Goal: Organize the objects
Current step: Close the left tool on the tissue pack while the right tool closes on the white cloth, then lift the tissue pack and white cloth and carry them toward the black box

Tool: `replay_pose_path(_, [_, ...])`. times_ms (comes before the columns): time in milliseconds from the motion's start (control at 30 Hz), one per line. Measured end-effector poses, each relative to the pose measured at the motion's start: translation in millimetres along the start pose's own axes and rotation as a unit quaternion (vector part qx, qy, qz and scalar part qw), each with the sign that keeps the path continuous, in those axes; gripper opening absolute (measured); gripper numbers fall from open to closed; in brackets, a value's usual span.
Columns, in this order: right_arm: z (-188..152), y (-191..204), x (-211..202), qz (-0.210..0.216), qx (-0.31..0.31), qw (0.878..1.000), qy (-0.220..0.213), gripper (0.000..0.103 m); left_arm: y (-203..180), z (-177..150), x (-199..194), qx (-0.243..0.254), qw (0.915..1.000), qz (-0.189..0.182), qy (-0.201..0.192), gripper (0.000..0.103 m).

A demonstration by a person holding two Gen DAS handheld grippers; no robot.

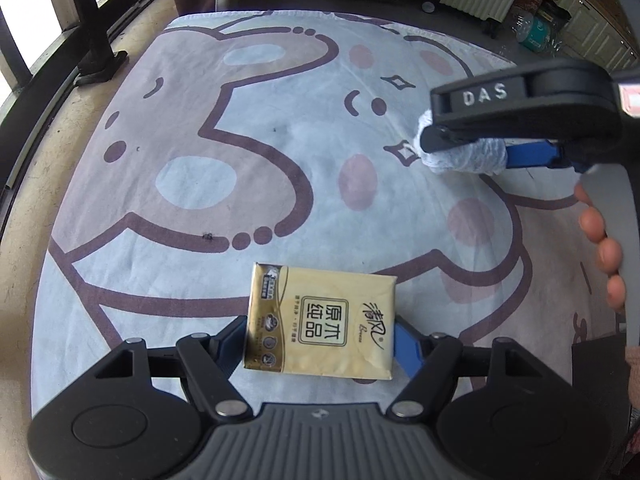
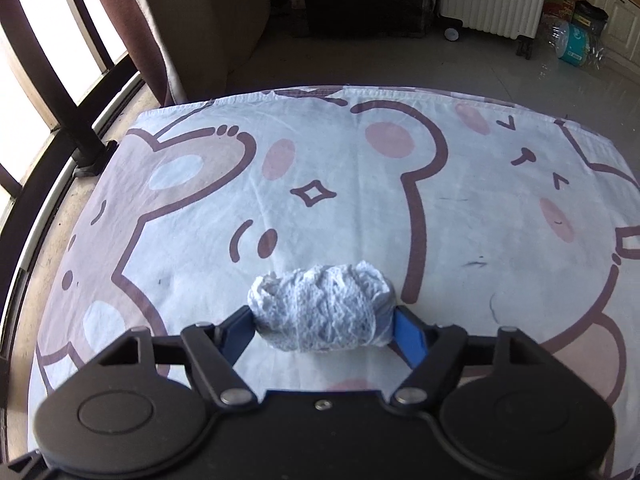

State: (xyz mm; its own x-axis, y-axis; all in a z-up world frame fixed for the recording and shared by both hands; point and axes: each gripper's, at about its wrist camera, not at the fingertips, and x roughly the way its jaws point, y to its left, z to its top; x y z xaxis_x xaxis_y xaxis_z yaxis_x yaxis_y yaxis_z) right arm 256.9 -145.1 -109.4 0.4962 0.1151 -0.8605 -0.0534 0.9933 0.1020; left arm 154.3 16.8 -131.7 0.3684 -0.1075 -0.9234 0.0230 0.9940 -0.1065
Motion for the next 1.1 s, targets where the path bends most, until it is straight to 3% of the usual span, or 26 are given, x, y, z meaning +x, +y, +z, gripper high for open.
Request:
replay_pose_path(633, [-57,-26,-124,0.025,-0.012,1.0,0.0,0.075,-2,-11,-98,-0.03,0.9974,-0.002,-0.065,0.074])
replay_pose_path(867, [-72,-55,-172,0.014,-0.009,1.0,-0.008,0.075,-21,-12,-118,-0.043,0.9961,-0.026,-0.072,0.074])
replay_pose_path(1100, [-77,-91,-214,0.001,0.009,1.0,-0.024,0.075,-52,-14,-136,-0.023,0.9959,-0.036,-0.079,0.074])
